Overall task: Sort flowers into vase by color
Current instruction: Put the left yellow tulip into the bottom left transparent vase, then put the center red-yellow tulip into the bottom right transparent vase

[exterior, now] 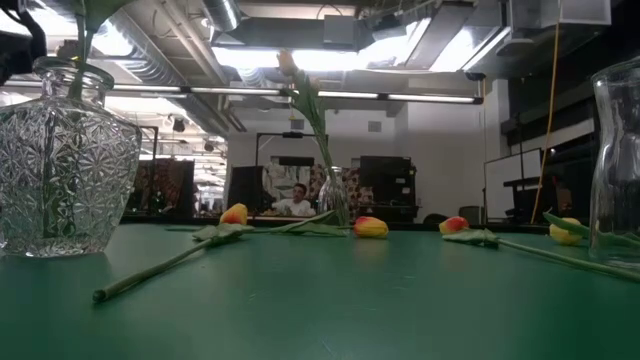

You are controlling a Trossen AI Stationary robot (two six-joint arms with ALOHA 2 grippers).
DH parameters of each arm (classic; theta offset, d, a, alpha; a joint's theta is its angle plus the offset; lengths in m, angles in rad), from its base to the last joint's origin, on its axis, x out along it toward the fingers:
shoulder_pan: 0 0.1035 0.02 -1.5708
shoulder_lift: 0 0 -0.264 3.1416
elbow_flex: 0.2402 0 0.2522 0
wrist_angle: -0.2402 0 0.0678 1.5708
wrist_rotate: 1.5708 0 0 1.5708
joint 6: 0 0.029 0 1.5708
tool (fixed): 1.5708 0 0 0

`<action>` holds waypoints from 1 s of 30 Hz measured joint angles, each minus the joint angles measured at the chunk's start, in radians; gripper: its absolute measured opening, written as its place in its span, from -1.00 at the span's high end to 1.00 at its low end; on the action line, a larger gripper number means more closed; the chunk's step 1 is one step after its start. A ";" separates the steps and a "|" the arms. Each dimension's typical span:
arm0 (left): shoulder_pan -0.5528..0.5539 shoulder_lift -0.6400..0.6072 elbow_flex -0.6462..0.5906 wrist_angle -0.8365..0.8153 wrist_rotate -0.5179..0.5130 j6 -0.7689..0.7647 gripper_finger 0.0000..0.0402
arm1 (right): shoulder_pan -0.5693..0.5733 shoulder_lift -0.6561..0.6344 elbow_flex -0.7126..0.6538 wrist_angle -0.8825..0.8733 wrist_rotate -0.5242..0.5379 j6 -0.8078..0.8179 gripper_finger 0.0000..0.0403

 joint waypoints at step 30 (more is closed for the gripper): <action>0.167 -0.281 0.000 -0.070 -0.401 0.170 0.02 | 0.088 0.352 -0.055 -0.097 0.306 0.346 -0.16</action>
